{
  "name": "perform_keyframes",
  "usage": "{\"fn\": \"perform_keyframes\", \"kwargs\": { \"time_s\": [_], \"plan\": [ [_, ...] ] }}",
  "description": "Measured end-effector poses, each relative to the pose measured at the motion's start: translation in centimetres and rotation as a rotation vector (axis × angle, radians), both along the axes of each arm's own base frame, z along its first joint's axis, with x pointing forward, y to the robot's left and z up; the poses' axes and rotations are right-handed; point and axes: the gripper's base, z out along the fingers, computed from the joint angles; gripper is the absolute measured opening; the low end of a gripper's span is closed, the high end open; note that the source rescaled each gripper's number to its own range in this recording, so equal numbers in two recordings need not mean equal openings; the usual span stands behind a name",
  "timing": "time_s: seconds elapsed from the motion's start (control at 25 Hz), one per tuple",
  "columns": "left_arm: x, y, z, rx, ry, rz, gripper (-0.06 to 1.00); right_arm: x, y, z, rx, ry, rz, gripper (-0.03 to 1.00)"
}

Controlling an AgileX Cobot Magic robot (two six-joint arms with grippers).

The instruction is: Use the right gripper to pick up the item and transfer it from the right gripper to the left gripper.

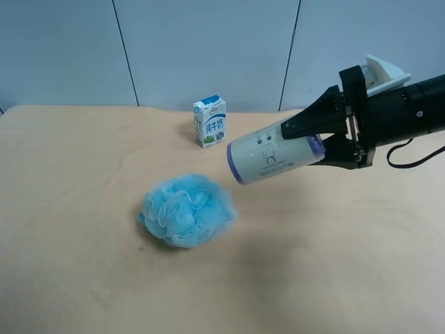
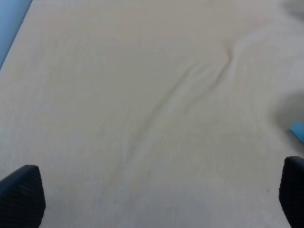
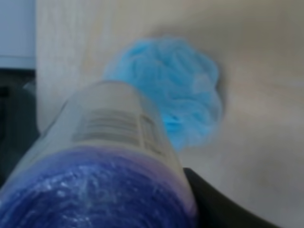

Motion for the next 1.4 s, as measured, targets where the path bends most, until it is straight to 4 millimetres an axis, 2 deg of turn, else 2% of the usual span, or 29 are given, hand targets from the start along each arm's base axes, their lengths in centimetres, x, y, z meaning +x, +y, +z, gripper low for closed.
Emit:
{"fn": "perform_keyframes", "kwargs": {
  "time_s": [0.36, 0.52, 0.64, 0.84, 1.12, 1.4],
  "plan": [
    [0.0, 0.0, 0.0, 0.0, 0.0, 0.0, 1.0, 1.1, 0.2, -0.8, 0.069, -0.06, -0.004, 0.0],
    [0.8, -0.5, 0.6, -0.092, 0.02, -0.016, 1.0, 1.2, 0.2, -0.8, 0.073, -0.065, -0.007, 0.0],
    [3.1, -1.2, 0.8, -0.193, 0.144, -0.073, 1.0, 1.2, 0.2, -0.8, 0.075, -0.066, -0.009, 0.0],
    [8.4, -2.5, 0.2, -0.286, 0.346, -0.22, 1.0, 1.2, 0.2, -0.8, 0.075, -0.066, -0.009, 0.0],
    [14.9, -4.5, -1.4, -0.497, 0.424, -0.433, 1.0, 1.2, 0.2, -0.8, 0.072, -0.066, -0.006, 0.0],
    [19.2, -6.5, -3.5, -0.743, 0.445, -0.681, 1.0, 1.1, 0.2, -0.9, 0.055, -0.065, 0.01, 0.0]
  ]
}}
